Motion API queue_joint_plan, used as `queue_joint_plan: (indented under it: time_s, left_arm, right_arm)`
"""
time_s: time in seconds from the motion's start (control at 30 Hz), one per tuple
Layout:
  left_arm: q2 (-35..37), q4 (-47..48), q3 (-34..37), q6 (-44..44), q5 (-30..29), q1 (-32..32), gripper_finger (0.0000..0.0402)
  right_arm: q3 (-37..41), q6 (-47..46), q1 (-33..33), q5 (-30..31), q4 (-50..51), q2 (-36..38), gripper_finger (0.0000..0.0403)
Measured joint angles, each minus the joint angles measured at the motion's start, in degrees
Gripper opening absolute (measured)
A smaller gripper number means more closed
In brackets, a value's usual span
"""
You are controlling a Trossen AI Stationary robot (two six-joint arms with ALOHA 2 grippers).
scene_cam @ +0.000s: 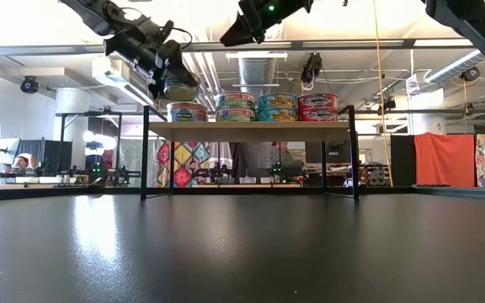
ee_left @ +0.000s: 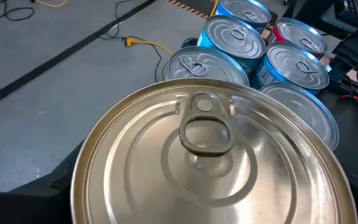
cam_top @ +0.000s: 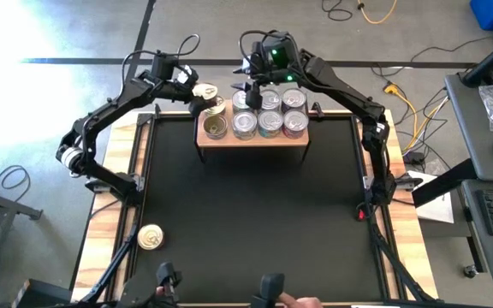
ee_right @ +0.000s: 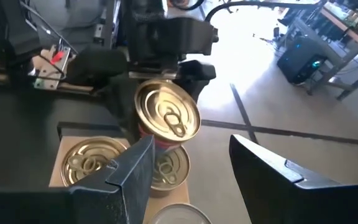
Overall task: Stack canned seafood by type on shelf
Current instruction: Stack the blue pink tuna can on top of the other blue pink tuna can on the shelf
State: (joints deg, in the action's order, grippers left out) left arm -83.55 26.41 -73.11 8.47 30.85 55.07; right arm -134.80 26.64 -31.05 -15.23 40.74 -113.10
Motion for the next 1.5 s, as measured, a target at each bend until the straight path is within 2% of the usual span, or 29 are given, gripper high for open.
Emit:
queue_joint_plan:
  time_s: [0.13,0.27,0.6,0.7,0.8,0.97,1.17,1.4,1.5]
  left_arm:
    - [-0.13,-0.34,0.01,-0.17,0.93,-0.07,0.0371]
    - [-0.33,-0.28,0.01,-5.53,5.80,-0.07,0.0371]
    - [-0.91,-2.35,-0.34,-30.48,19.22,0.99,0.0371]
    - [-1.47,-2.30,-0.34,-36.44,20.38,1.24,0.0371]
    - [-1.60,-2.38,-0.34,-36.69,20.43,1.26,0.0371]
    - [-1.60,-2.64,-0.34,-33.71,11.95,1.24,0.0371]
    - [-1.60,-2.66,-0.34,-28.62,-8.11,-0.08,0.0371]
    - [-1.49,-3.86,-0.34,-27.56,-20.75,-7.69,0.0371]
    - [-1.46,-4.35,-0.30,-27.56,-28.09,-12.05,0.0371]
  right_arm:
    - [0.00,-2.95,0.00,0.05,-2.01,0.00,0.0201]
    - [0.00,-9.79,0.02,0.01,-6.64,-0.02,0.0201]
    - [0.00,-22.33,0.04,-0.42,-10.87,-0.02,0.0201]
    - [0.01,-24.49,0.20,-0.41,-10.83,-0.02,0.0201]
    - [0.01,-25.58,0.70,-0.36,-10.83,-0.02,0.0201]
    - [0.02,-26.06,1.66,-0.28,-10.63,-0.02,0.0201]
    - [0.02,-26.14,2.32,0.22,-10.55,-0.04,0.0201]
    - [0.02,-25.83,2.32,0.25,-9.26,-0.04,0.0201]
    - [0.02,-25.12,2.29,0.25,-8.78,-0.04,0.0201]
